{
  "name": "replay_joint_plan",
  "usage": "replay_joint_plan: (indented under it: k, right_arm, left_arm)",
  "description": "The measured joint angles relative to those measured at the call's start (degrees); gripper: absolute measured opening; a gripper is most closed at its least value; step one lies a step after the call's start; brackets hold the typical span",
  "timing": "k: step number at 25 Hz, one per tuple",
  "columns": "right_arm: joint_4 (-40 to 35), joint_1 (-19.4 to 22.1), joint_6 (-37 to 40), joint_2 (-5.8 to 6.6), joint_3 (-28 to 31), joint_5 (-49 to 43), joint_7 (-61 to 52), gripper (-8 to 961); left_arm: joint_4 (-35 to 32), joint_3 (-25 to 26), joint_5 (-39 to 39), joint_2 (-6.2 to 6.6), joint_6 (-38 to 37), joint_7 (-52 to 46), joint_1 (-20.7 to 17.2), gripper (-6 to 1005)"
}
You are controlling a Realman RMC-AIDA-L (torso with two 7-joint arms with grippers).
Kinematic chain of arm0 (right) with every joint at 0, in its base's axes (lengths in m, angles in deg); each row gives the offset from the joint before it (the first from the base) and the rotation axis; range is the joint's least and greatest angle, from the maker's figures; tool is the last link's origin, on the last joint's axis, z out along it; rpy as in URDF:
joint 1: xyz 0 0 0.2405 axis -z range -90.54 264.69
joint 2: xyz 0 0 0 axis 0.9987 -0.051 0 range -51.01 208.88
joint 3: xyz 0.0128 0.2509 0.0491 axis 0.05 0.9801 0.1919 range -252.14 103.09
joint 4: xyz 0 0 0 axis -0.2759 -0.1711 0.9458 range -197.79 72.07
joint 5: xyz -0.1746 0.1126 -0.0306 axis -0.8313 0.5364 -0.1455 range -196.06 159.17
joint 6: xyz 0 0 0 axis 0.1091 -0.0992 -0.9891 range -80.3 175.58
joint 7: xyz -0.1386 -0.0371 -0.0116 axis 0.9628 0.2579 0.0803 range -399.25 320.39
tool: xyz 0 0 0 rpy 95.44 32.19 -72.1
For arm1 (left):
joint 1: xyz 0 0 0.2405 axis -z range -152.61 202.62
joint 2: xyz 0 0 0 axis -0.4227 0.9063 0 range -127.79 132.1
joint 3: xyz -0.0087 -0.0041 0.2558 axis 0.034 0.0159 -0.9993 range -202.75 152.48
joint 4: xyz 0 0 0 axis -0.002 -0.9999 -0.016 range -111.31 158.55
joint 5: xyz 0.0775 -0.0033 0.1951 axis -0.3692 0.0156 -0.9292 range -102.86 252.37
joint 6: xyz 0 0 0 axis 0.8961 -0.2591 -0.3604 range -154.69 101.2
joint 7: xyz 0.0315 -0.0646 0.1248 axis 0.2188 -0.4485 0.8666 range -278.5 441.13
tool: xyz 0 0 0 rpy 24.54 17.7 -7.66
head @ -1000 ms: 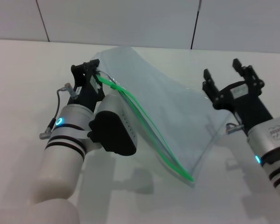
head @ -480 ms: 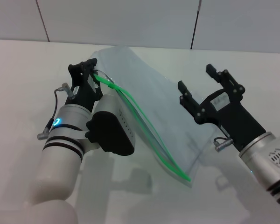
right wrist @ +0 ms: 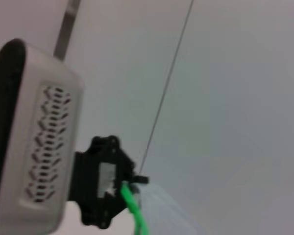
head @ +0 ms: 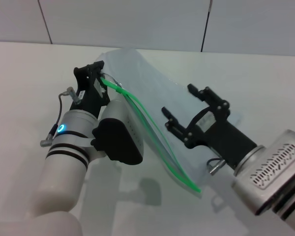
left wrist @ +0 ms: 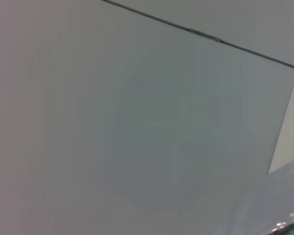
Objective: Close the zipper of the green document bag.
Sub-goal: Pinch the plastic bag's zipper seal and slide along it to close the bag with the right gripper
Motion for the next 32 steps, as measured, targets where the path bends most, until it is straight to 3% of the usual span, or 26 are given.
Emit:
replay_joint_plan:
  k: [13, 16, 32]
  right_arm:
    - [-5.0, -0.7, 10.8, 0.04, 4.4, 0.0, 7.7, 724]
    - [-6.0, -0.8, 11.4, 0.01, 4.7, 0.0, 10.3, 679]
    - [-8.7, -1.7, 15.3, -0.18, 6.2, 0.2, 14.1, 657]
  left_arm:
    - [0.0, -0.2, -2.0, 0.0, -0.6, 0.1, 0.2, 56]
    - [0.0, -0.2, -2.2, 0.0, -0.7, 0.3, 0.2, 56]
    - [-0.1, -0.4, -2.5, 0.0, -2.3, 0.5, 0.5, 57]
